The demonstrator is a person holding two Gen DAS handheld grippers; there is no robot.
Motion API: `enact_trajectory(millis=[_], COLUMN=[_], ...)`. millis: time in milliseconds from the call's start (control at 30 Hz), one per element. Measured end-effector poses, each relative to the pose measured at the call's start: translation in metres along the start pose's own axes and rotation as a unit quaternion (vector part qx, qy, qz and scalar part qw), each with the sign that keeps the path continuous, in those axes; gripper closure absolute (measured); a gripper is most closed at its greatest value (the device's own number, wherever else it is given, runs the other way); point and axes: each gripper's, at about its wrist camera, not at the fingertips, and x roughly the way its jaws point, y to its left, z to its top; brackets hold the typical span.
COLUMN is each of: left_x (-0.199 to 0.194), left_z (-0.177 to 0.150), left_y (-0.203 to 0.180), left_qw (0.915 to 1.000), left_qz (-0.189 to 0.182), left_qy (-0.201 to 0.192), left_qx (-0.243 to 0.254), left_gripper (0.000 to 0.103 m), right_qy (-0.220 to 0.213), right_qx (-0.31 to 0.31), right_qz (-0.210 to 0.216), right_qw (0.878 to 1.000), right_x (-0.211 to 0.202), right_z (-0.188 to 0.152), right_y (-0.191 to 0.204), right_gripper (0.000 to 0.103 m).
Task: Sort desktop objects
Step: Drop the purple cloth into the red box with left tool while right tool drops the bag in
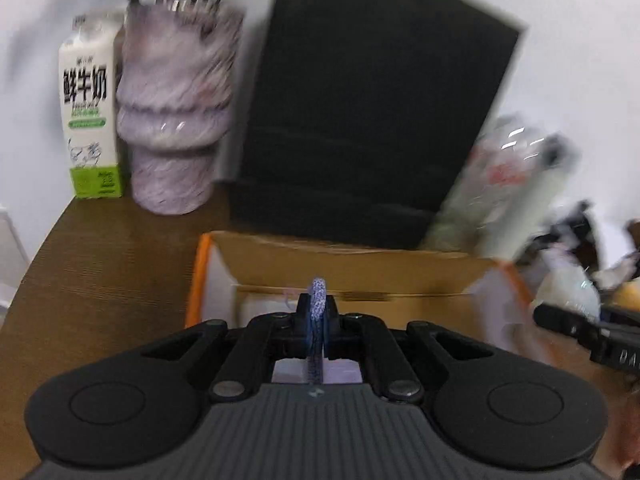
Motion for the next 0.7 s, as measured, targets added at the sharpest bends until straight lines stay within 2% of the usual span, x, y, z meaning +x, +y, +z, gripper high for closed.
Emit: enact_trajectory(millis=[67, 100, 133, 167, 200, 233, 267, 333, 433, 567, 633, 700], left_x=[0.017, 0.024, 0.027, 0.027, 0.024, 0.019, 0.014, 0.006, -0.016, -0.062, -0.092, -0.123], left_z=[0.0, 0.0, 0.002, 0.004, 0.006, 0.006, 0.008, 0.011, 0.004, -0.032, -0.056, -0.083], left_y=[-0.003, -0.006, -0.008, -0.01, -0.012, -0.013, -0.013, -0.013, -0.017, -0.031, -0.038, -0.043], left_qw=[0.9989, 0.997, 0.995, 0.9934, 0.9927, 0.9923, 0.9925, 0.9942, 0.9932, 0.9872, 0.9868, 0.9878], left_qz=[0.034, 0.06, 0.077, 0.086, 0.086, 0.082, 0.073, 0.056, 0.072, 0.112, 0.105, 0.082], left_qy=[-0.001, -0.006, -0.01, -0.018, -0.029, -0.045, -0.056, -0.054, -0.064, -0.087, -0.097, -0.111], left_qx=[0.032, 0.048, 0.063, 0.074, 0.08, 0.082, 0.081, 0.074, 0.065, 0.074, 0.075, 0.072], left_gripper=[0.093, 0.087, 0.062, 0.029, 0.018, 0.013, 0.013, 0.012, 0.005, 0.003, 0.002, 0.0], right_qy=[0.043, 0.06, 0.073, 0.081, 0.081, 0.074, 0.066, 0.05, 0.02, -0.024, -0.034, -0.039], right_qx=[-0.002, -0.001, -0.006, -0.017, -0.024, -0.029, -0.033, -0.029, -0.018, -0.007, 0.002, 0.001], right_qz=[-0.012, -0.019, -0.03, -0.045, -0.059, -0.069, -0.073, -0.071, -0.059, -0.045, -0.03, -0.02], right_qw=[0.999, 0.998, 0.997, 0.996, 0.995, 0.994, 0.995, 0.996, 0.998, 0.999, 0.999, 0.999], right_x=[0.036, 0.051, 0.063, 0.073, 0.08, 0.082, 0.081, 0.072, 0.043, -0.011, -0.04, -0.066], right_z=[0.002, 0.003, 0.004, 0.004, 0.005, 0.005, 0.004, 0.004, 0.001, -0.021, -0.041, -0.064], right_y=[-0.002, -0.003, -0.003, -0.001, 0.0, 0.002, 0.003, 0.003, 0.003, 0.007, 0.009, 0.014], right_gripper=[0.055, 0.055, 0.052, 0.047, 0.044, 0.036, 0.029, 0.028, 0.027, 0.023, 0.023, 0.023])
